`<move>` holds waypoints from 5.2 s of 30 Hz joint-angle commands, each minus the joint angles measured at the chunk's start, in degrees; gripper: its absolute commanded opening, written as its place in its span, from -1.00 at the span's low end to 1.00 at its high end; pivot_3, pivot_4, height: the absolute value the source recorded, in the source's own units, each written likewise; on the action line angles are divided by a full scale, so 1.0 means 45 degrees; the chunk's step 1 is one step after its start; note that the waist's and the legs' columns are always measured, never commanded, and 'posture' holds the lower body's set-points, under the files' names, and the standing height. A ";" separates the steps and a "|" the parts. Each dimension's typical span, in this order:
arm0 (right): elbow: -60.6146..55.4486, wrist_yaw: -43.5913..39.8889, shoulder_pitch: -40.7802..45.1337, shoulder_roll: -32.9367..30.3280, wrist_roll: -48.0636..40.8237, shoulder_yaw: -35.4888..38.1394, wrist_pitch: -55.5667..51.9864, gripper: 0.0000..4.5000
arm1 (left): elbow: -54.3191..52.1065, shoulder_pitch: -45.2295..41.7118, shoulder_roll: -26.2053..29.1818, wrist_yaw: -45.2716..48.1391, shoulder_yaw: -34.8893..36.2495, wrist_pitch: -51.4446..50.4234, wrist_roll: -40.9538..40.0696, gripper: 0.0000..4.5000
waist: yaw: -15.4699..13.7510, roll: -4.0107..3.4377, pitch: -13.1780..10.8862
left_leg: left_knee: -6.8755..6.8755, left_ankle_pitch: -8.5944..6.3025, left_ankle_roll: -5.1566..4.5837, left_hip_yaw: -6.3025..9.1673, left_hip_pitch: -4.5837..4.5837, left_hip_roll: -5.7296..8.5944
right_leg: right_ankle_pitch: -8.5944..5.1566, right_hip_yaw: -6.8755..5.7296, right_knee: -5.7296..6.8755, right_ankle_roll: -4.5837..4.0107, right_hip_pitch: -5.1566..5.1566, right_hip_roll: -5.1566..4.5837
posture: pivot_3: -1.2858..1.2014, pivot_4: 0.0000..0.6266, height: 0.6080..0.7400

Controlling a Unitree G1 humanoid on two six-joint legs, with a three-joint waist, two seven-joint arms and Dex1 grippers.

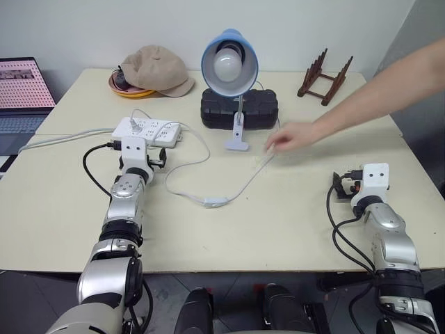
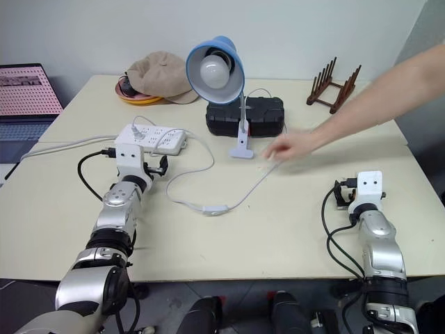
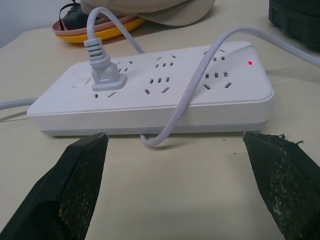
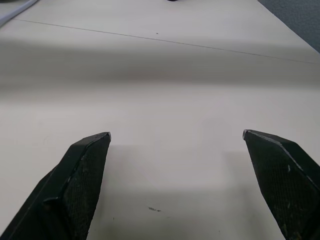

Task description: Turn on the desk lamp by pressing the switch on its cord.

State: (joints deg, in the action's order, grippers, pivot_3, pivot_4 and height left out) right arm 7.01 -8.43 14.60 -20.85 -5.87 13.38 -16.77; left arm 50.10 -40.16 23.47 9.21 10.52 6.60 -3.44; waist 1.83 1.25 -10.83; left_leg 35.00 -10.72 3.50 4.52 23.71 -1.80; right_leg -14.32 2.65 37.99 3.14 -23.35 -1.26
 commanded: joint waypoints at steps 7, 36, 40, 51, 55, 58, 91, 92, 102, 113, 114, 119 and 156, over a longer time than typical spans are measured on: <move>-0.0781 -0.0352 -0.0018 0.0036 -0.0168 -0.0088 -0.0083 0.98 | -0.1001 0.0018 0.0432 0.0617 0.0172 -0.0290 -0.0261 1.00 | 0.0000 0.0000 0.0000 | 0.0000 0.0000 0.0000 -0.0001 0.0003 0.0000 | 0.0000 0.0000 -0.0004 0.0000 0.0000 -0.0001 | 0.03 -0.52 1.00; 0.4486 -1.2904 0.6561 0.0765 0.0155 -0.8602 0.2948 0.98 | -1.5262 0.6667 0.8951 1.3620 -0.0041 -0.8444 -0.5703 1.00 | 0.0306 -0.0019 -0.0017 | -0.0030 -0.0003 -0.0002 -0.0011 -0.0027 -0.0046 | -0.0054 -0.0016 0.0008 -0.0100 -0.0014 0.0023 | 0.03 -0.52 1.00; 0.5531 -1.2874 0.6901 0.1371 0.0689 -0.8720 0.3907 0.98 | -1.5417 0.6682 0.8854 1.3529 0.0006 -0.8485 -0.5762 1.00 | 0.0318 -0.0019 -0.0017 | -0.0045 -0.0004 -0.0002 -0.0009 -0.0022 -0.0078 | -0.0050 -0.0028 0.0011 -0.0091 -0.0027 0.0052 | 0.03 -0.52 1.00; 0.8084 -1.2536 0.7888 0.2636 0.1257 -0.8301 0.5377 0.45 | -1.5788 0.6980 0.8961 1.3737 0.0265 -0.8639 -0.5932 1.00 | 0.0319 -0.0021 -0.0018 | -0.0038 -0.0004 -0.0001 -0.0011 -0.0038 -0.0160 | -0.0048 -0.0029 0.0027 -0.0146 -0.0027 0.0132 | 0.03 -0.52 1.00; 0.8571 -1.2522 0.8033 0.2666 0.1468 -0.8257 0.5832 -0.01 | -1.5746 0.7026 0.8973 1.3775 0.0270 -0.8595 -0.5885 1.00 | 0.0315 -0.0023 -0.0019 | -0.0041 -0.0004 -0.0001 -0.0011 -0.0041 -0.0181 | -0.0046 -0.0029 0.0029 -0.0146 -0.0029 0.0154 | 0.03 -0.52 1.00; 0.8677 -1.2641 0.8002 0.2538 0.1692 -0.8274 0.6138 -0.35 | -1.5766 0.7021 0.8952 1.3770 0.0237 -0.8629 -0.5915 1.00 | 0.0319 -0.0025 -0.0020 | -0.0042 -0.0005 -0.0001 -0.0011 -0.0040 -0.0182 | -0.0046 -0.0027 0.0029 -0.0146 -0.0033 0.0157 | 0.03 -0.52 1.00; -0.3970 -1.2760 0.4711 -0.2113 -0.8839 -0.3420 -1.0990 -0.84 | -1.3384 0.1866 0.1727 1.0050 -0.1750 -1.5491 -1.1933 1.00 | 0.0342 -0.0017 -0.0018 | -0.0005 -0.0005 -0.0003 -0.0004 -0.0097 -0.0180 | -0.0063 -0.0002 0.0173 -0.0173 -0.0031 0.0187 | 0.03 -0.52 1.00; -0.4032 -1.2687 0.4681 -0.2120 -0.8894 -0.3400 -1.1021 -0.84 | -1.3299 0.1808 0.1741 1.0153 -0.1839 -1.5479 -1.1863 1.00 | 0.0344 -0.0017 -0.0018 | -0.0009 -0.0005 -0.0003 -0.0005 -0.0097 -0.0181 | -0.0065 -0.0001 0.0167 -0.0175 -0.0031 0.0188 | 0.03 -0.52 1.00; -0.4518 -1.2022 0.4292 -0.2327 -0.9525 -0.3232 -1.1202 -0.84 | -1.2811 0.1683 0.1774 1.0886 -0.2287 -1.4884 -1.1244 0.77 | 0.0317 -0.0016 -0.0018 | -0.0010 -0.0006 -0.0003 -0.0003 -0.0085 -0.0180 | -0.0069 -0.0009 0.0152 -0.0178 -0.0034 0.0186 | 0.03 -0.52 1.00; -0.4277 -1.1822 0.4246 -0.2441 -0.9712 -0.3373 -1.0969 -0.84 | -1.2762 0.1569 0.1867 1.1263 -0.2234 -1.4968 -1.1237 -0.31 | 0.0317 -0.0015 -0.0019 | -0.0014 -0.0006 -0.0003 -0.0003 -0.0074 -0.0180 | -0.0070 -0.0009 0.0131 -0.0179 -0.0038 0.0186 | 0.03 -0.52 1.00; -0.4259 -1.1816 0.4250 -0.2444 -0.9717 -0.3391 -1.0952 -0.84 | -1.2788 0.1573 0.1872 1.1283 -0.2203 -1.5017 -1.1279 -0.38 | 0.0317 -0.0015 -0.0019 | -0.0014 -0.0006 -0.0003 -0.0002 -0.0074 -0.0180 | -0.0070 -0.0009 0.0131 -0.0179 -0.0038 0.0186 | 0.03 -0.52 1.00; -0.4125 -1.1841 0.4233 -0.2466 -0.9655 -0.3467 -1.0829 -0.84 | -1.2917 0.1619 0.1884 1.1310 -0.2042 -1.5139 -1.1469 -0.75 | 0.0318 -0.0014 -0.0019 | -0.0014 -0.0006 -0.0003 -0.0002 -0.0074 -0.0180 | -0.0072 -0.0009 0.0131 -0.0182 -0.0040 0.0186 | 0.03 -0.52 1.00; 0.6091 -1.0561 0.7761 -0.0967 0.1298 -0.8444 0.1578 -0.52 | -1.4472 0.3624 0.5415 1.1785 -0.2525 -0.7535 -0.4807 1.00 | 0.0320 -0.0012 -0.0022 | -0.0036 -0.0005 0.0000 -0.0022 0.0035 -0.0188 | -0.0067 0.0005 0.0131 -0.0179 -0.0165 0.0186 | 0.03 -0.52 1.00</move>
State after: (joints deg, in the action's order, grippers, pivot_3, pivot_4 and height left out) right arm 33.28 -53.63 49.19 -24.96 -0.71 -25.43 -10.34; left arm -13.79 -23.79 47.47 62.04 -1.85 -28.37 -25.28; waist 3.27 1.19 -10.93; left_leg 34.86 -10.74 3.50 4.43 23.86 -2.65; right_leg -14.62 2.67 38.59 2.34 -24.08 -0.42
